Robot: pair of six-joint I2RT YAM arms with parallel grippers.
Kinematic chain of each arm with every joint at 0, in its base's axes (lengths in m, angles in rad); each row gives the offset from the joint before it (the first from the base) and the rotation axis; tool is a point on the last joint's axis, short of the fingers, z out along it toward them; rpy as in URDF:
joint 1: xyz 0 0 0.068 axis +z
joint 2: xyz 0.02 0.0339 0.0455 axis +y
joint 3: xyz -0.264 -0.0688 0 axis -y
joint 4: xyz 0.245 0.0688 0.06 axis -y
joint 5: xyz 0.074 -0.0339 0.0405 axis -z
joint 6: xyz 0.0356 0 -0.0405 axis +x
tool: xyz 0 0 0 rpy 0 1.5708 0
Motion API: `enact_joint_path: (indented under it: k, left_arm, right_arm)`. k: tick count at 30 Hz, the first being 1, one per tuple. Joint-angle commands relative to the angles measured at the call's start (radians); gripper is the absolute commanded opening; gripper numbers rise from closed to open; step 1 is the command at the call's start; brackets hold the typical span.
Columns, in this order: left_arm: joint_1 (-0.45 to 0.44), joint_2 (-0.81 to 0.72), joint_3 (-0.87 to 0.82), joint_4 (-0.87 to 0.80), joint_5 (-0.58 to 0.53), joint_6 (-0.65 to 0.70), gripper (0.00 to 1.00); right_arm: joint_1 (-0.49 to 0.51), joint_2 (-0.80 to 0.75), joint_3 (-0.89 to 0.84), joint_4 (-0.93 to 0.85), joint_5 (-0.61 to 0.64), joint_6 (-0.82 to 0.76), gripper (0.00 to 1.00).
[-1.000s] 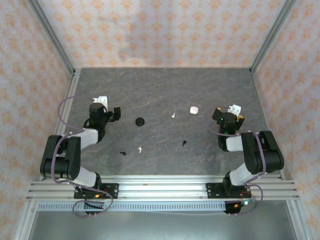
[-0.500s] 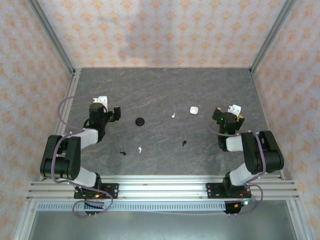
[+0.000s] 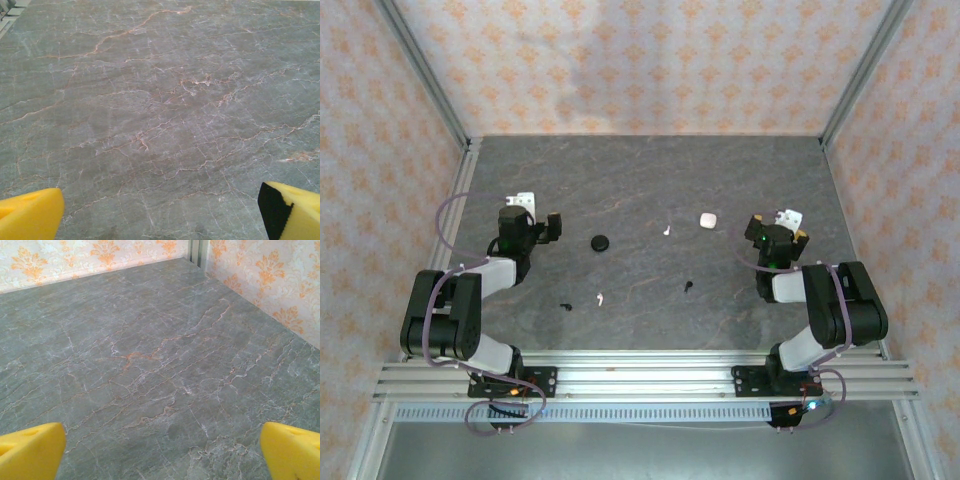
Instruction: Insert wireless bluetooth earbuds into charging case
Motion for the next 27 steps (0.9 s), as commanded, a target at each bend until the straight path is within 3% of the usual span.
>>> enact_joint_path:
  k: [1,7,12,16,19,23,27]
  left_arm:
    - [-0.008,0.008,-0.003,0.031,-0.031,0.020,1.00]
    - [-0.008,0.012,0.010,0.012,-0.038,0.017,1.00]
    - [-0.009,0.063,0.147,-0.185,-0.022,0.029,1.00]
    - [-0.008,0.013,0.094,-0.139,-0.040,0.021,1.00]
    - [-0.008,-0.034,0.102,-0.219,-0.019,0.032,1.00]
    - [-0.014,-0.116,0.193,-0.467,-0.047,-0.006,1.00]
    - [-0.021,-0.108,0.361,-0.779,-0.054,-0.143,1.00]
  right_arm:
    - [-0.003,0.008,0.014,0.028,0.007,-0.004,0.99]
    - [-0.003,0.009,0.014,0.026,0.007,-0.003,0.99]
    - [-0.003,0.007,0.015,0.026,-0.016,-0.010,0.99]
    - [-0.003,0.001,0.010,0.024,-0.036,-0.018,0.99]
    - [-0.003,-0.029,0.001,0.024,-0.069,-0.033,0.99]
    - [0.001,-0.137,0.014,-0.087,-0.096,-0.052,0.99]
    - [0.021,-0.276,0.110,-0.365,-0.095,-0.035,1.00]
